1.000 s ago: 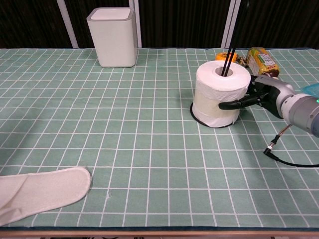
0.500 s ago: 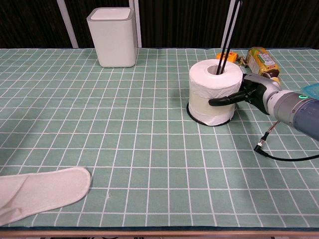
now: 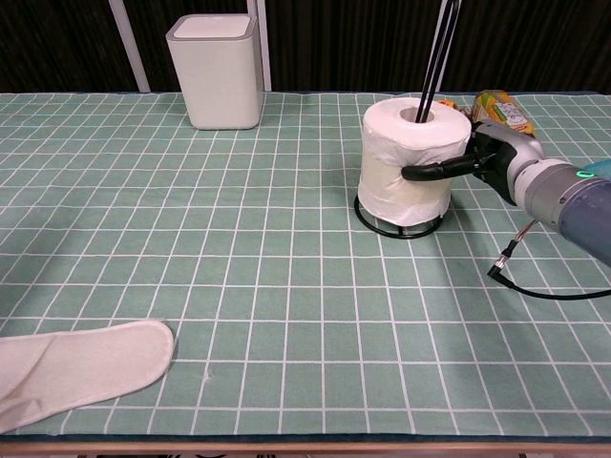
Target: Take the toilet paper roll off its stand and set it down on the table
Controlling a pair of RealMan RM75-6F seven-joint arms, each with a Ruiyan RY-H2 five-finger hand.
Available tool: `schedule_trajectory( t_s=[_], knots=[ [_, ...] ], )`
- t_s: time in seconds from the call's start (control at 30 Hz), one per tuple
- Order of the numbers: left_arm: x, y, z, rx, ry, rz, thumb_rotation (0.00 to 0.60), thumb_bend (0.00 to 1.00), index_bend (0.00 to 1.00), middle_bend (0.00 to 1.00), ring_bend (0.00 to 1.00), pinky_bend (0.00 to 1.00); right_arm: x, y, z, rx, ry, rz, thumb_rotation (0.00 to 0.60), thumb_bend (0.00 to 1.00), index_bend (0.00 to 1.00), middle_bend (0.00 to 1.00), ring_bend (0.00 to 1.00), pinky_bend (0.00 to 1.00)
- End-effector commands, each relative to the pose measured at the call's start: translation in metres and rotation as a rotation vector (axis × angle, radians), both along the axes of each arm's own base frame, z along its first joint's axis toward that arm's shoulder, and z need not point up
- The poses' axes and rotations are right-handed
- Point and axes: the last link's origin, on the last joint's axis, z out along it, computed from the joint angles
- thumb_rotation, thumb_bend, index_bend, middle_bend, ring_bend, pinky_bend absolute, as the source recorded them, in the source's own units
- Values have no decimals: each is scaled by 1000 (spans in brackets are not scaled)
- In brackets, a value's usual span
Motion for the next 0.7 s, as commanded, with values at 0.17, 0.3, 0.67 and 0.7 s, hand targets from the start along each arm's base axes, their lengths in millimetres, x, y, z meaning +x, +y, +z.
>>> schedule_trajectory(
  t_s=[0.17,0.3,0.67,0.7],
  knots=[
    [0,-1,1,1,-4,-3,600,176,43,0,0,14,18,-5,56,-73,-33,76,600,0,265,288,262,0],
    [1,-1,0,-1,-3,-7,600,176,43,0,0,14,34,-8,103,-117,-26,130,600,0,265,288,262,0],
    [3,-1,-2,-5,5,-9,600,176,43,0,0,14,67,-4,238,-293,26,197,600,0,265,288,262,0],
    [3,-1,-3,-5,6,-10,600,175,43,0,0,15,68,-2,247,-299,31,197,600,0,265,288,262,0]
  ],
)
